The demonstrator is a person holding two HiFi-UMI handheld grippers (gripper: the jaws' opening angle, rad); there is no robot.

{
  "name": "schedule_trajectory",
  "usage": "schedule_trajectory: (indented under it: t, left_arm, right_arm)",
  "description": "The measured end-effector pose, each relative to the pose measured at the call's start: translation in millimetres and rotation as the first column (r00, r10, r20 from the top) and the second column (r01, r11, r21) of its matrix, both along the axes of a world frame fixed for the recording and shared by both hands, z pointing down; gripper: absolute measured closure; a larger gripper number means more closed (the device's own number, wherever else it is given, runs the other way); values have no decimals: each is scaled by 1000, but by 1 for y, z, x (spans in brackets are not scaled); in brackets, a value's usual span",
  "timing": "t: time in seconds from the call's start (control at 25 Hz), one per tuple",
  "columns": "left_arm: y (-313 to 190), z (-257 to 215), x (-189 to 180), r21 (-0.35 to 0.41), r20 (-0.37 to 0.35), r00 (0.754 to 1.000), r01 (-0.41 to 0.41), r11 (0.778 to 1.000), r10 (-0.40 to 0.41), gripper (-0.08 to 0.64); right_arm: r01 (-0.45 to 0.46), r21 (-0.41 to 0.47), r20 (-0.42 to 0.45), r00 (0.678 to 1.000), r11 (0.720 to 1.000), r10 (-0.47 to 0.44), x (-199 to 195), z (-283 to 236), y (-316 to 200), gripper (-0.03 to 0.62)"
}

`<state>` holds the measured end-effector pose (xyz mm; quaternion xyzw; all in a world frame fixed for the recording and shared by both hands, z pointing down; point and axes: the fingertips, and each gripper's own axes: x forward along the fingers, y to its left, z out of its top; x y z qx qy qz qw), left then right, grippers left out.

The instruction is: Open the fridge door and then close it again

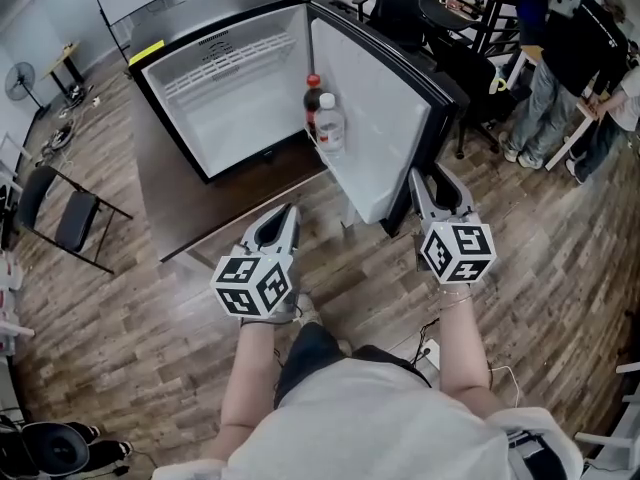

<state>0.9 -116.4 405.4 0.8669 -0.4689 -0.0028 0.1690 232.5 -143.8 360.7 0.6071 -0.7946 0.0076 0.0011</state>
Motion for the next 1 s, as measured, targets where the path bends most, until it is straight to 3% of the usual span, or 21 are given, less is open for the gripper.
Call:
schedule_trajectory:
  t: [0.4, 1.0]
  left_arm:
    - [2, 7, -19, -21, -2, 999, 38, 999, -38, 544]
    - [-15, 8, -90, -35, -7, 998, 66, 997, -66, 544]
  right_arm:
    - [127, -14, 6, 992, 992, -127, -64, 4, 17, 445]
    - [210, -49, -26, 977, 977, -211, -169, 3, 24, 416]
